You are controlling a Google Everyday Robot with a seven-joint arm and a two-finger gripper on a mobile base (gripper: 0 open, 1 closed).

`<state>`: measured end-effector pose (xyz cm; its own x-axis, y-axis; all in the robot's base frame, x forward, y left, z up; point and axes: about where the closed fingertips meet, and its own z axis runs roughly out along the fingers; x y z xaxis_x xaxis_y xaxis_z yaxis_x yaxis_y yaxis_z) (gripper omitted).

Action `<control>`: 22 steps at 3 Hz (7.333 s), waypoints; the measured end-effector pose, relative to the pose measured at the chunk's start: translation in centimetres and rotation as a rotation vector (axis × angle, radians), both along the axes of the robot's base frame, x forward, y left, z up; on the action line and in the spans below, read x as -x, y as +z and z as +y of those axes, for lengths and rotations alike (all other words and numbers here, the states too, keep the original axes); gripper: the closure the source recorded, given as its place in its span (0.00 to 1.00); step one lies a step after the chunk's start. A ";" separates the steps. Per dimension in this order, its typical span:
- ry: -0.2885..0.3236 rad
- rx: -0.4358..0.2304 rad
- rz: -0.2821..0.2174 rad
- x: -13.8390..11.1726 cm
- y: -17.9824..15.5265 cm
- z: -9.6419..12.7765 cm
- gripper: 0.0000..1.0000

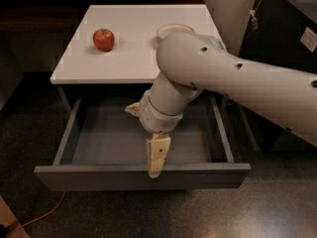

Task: Place apple into top drawer

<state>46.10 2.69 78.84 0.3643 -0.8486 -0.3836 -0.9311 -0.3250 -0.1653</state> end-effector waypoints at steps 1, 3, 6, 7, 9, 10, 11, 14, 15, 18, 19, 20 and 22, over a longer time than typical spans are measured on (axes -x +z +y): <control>-0.020 -0.066 0.013 -1.7 2.3 1.8 0.00; -0.022 -0.078 0.011 -1.9 2.8 2.0 0.00; -0.331 -0.306 0.033 -13.4 6.3 3.2 0.00; -0.507 -0.326 0.029 -18.2 7.0 3.3 0.00; -0.616 -0.338 0.054 -22.0 7.5 4.0 0.00; -0.654 -0.345 0.063 -24.5 7.7 4.9 0.00; -0.730 -0.381 0.071 -29.1 8.2 6.2 0.00; -0.838 -0.462 0.071 -36.3 7.5 9.7 0.00; -0.852 -0.496 0.070 -38.0 7.0 11.2 0.00; -0.905 -0.630 0.064 -41.9 7.6 13.0 0.49; -0.903 -0.675 0.032 -41.1 9.5 12.5 0.78; -0.858 -0.723 0.019 -36.5 11.3 12.7 1.00; -0.732 -0.763 0.093 -26.0 10.3 12.1 1.00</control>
Offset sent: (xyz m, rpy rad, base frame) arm 0.0154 0.0161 0.0209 0.0600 0.0121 -0.0179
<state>72.08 14.83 89.18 -0.1960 -0.3725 -0.9071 -0.8774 0.4798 -0.0074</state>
